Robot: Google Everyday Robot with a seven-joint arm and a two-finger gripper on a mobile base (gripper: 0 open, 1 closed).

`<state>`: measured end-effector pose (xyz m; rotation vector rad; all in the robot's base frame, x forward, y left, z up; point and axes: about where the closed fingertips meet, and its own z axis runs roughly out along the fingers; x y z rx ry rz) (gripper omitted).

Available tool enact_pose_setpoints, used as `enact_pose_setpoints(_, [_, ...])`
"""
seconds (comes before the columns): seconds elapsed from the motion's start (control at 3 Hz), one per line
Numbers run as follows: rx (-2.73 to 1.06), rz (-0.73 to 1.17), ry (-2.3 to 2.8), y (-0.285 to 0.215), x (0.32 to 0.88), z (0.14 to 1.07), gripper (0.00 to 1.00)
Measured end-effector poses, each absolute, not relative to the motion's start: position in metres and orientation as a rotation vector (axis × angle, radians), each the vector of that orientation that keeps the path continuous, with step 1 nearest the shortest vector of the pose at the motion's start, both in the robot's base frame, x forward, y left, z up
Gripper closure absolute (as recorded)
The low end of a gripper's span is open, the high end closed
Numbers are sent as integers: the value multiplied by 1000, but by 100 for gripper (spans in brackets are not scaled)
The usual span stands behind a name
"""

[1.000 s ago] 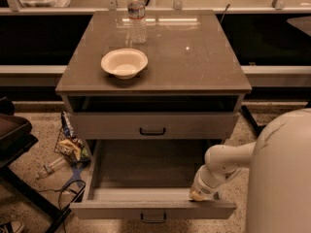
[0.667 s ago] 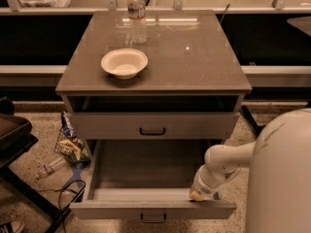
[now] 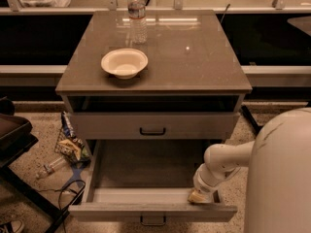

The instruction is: Open middle drawer

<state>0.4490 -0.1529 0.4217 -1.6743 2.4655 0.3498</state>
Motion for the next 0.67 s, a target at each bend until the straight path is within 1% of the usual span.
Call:
enact_pose_setpoints(0.33, [-1675,350,2466,-153,449,422,0])
enact_pose_setpoints(0.67, [-1675,350,2466,-153,449,422,0])
